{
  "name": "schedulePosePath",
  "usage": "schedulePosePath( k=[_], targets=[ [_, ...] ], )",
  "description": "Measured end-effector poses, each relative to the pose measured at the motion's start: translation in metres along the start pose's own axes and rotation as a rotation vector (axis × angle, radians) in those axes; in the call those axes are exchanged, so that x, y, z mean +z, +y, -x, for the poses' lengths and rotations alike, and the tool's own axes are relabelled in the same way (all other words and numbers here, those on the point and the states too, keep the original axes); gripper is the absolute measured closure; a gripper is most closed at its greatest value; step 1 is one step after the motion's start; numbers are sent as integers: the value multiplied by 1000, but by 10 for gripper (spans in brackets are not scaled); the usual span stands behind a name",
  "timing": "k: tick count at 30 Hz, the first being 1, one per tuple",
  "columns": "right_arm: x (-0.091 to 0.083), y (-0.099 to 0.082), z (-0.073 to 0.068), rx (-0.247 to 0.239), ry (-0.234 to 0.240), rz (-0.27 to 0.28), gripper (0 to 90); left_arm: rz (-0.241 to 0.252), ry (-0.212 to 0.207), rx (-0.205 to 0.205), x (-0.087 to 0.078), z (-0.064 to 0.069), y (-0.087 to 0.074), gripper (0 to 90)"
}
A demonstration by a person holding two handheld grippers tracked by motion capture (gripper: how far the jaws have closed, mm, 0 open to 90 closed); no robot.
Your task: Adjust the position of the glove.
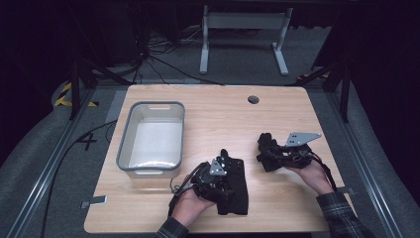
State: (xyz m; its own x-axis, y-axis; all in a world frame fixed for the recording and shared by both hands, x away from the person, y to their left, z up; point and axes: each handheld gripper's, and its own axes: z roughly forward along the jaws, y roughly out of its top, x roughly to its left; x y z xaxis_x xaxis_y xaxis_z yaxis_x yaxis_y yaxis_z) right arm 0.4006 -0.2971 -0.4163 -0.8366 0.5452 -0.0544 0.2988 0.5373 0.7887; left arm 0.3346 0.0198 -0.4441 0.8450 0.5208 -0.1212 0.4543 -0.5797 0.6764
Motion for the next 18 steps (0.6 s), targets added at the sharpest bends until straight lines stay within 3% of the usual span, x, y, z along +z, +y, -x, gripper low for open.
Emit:
schedulePosePath(
  k=[13, 18],
  targets=[
    [-4, 20, -30, -88, 75, 45, 722, -3, 2, 9, -9, 2, -7, 202],
    [-1, 31, -47, -143, 118, 54, 722, -5, 4, 6, -12, 1, -11, 202]
  ],
)
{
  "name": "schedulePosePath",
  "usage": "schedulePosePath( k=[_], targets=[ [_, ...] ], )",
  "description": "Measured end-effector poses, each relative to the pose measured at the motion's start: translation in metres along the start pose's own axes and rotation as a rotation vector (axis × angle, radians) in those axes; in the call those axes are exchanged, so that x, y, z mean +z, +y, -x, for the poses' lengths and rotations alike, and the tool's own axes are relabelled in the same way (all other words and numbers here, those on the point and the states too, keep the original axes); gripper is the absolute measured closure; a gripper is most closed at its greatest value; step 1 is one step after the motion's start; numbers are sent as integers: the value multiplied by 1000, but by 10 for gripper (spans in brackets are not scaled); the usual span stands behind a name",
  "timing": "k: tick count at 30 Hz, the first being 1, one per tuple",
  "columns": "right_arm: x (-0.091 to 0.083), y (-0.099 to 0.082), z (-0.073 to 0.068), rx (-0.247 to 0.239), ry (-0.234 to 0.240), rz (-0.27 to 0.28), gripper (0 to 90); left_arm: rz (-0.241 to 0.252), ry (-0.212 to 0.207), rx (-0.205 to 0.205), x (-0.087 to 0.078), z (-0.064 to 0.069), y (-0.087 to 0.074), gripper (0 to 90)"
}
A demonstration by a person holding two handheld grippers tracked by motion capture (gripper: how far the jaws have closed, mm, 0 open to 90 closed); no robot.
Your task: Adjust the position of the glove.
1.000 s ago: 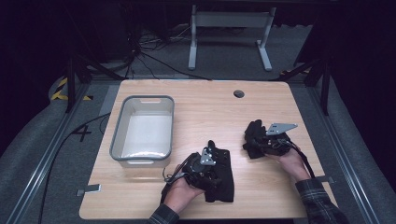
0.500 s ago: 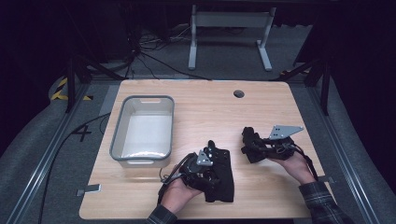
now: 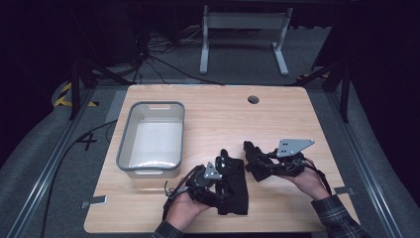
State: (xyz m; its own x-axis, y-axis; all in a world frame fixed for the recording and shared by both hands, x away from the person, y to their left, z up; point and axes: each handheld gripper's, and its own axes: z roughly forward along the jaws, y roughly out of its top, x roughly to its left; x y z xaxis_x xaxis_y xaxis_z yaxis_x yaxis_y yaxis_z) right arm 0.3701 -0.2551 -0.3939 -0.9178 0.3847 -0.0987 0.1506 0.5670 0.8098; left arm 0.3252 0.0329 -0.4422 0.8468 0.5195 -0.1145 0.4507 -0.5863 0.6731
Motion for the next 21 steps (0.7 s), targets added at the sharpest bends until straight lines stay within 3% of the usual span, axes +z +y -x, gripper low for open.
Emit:
schedulePosePath(
  k=[9, 21],
  targets=[
    [17, 17, -20, -85, 43, -9, 721, 4, 3, 4, -4, 0, -4, 202],
    [33, 32, -32, -156, 73, -9, 720, 0, 5, 1, -5, -1, -5, 202]
  ],
)
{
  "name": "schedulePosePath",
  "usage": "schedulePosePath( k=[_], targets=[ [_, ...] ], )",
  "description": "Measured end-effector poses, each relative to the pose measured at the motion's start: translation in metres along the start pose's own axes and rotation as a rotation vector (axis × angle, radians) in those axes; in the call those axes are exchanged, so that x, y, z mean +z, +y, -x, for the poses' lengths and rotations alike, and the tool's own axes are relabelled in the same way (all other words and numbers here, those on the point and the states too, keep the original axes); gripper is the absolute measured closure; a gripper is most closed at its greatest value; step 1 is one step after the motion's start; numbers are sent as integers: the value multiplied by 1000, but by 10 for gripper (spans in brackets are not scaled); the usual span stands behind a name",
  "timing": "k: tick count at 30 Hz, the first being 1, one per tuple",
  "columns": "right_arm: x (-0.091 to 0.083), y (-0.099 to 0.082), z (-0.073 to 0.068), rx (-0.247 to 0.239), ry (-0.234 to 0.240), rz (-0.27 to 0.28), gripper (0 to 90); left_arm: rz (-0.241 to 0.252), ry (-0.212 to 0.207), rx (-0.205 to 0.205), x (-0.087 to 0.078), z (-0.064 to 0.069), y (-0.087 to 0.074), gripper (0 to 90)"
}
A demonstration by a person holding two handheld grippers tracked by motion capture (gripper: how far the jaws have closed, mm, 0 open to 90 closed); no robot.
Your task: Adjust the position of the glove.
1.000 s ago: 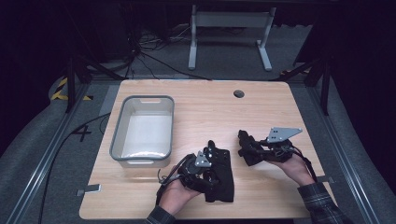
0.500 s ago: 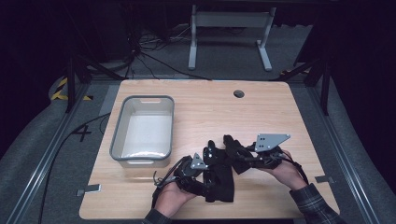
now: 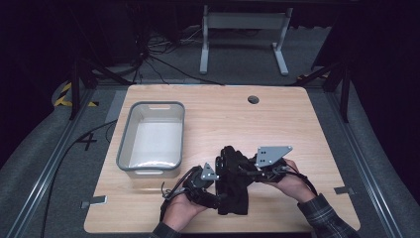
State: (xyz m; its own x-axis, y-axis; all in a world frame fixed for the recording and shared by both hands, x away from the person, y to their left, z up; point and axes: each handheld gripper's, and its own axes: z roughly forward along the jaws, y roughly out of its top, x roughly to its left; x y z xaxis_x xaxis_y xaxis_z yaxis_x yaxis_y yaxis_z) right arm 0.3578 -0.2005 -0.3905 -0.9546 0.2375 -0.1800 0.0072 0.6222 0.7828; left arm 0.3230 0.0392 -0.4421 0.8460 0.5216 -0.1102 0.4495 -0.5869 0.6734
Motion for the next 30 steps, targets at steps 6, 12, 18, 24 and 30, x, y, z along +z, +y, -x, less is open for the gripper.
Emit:
schedulePosePath(
  k=[6, 12, 18, 24, 30],
  targets=[
    [10, -1, -3, -4, 33, -19, 719, -4, 5, 1, 1, 0, -1, 202],
    [19, -6, -3, 14, 92, -32, 713, -5, -1, -2, 1, 0, -1, 201],
    [29, -12, -2, 53, 155, -44, 704, -12, -5, 1, 0, 0, -2, 197],
    [38, -16, -3, 68, 196, -69, 694, -16, -5, -4, -1, 0, -4, 195],
    [43, -18, -3, 89, 221, -85, 653, -21, -2, 5, -1, 0, -4, 190]
  ],
)
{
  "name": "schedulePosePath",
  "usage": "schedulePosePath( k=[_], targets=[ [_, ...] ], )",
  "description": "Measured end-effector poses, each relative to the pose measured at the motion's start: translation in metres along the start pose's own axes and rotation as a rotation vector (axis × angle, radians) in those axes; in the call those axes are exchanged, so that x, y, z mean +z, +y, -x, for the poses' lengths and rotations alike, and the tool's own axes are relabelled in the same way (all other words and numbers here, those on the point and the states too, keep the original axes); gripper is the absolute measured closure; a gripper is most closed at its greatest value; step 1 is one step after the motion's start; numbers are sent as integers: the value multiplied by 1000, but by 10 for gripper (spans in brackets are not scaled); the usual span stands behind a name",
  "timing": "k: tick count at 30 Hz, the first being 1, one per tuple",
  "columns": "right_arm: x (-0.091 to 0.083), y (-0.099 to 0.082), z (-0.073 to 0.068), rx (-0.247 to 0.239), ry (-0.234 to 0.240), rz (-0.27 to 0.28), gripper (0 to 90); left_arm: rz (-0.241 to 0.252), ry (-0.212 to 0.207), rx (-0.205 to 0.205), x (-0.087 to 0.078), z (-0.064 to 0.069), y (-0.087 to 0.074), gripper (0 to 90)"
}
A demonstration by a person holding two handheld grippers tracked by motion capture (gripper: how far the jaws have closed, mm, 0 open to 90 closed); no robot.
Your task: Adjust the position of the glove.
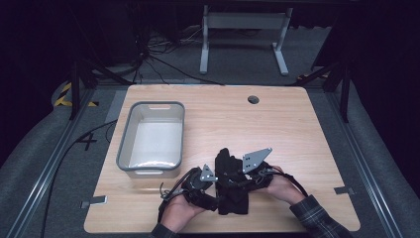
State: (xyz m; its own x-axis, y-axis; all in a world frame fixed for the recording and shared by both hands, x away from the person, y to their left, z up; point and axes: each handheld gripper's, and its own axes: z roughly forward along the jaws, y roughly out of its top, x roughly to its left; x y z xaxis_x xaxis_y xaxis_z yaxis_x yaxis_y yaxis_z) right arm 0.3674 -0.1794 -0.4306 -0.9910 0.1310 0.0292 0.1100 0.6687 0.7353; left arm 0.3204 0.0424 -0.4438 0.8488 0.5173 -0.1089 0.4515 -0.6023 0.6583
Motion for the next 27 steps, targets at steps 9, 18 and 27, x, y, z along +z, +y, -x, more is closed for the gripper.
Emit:
schedulePosePath(
  k=[9, 18, 27],
  targets=[
    [-13, 0, 3, 56, 10, 51, 454, 18, 0, -3, -2, -1, 1, 188],
    [-27, -7, 6, 85, -33, 59, 492, 66, -8, -22, -10, -2, 4, 255],
    [-38, -22, 14, 152, -124, 41, 774, 103, 22, -79, -10, -9, 21, 700]
  ],
)
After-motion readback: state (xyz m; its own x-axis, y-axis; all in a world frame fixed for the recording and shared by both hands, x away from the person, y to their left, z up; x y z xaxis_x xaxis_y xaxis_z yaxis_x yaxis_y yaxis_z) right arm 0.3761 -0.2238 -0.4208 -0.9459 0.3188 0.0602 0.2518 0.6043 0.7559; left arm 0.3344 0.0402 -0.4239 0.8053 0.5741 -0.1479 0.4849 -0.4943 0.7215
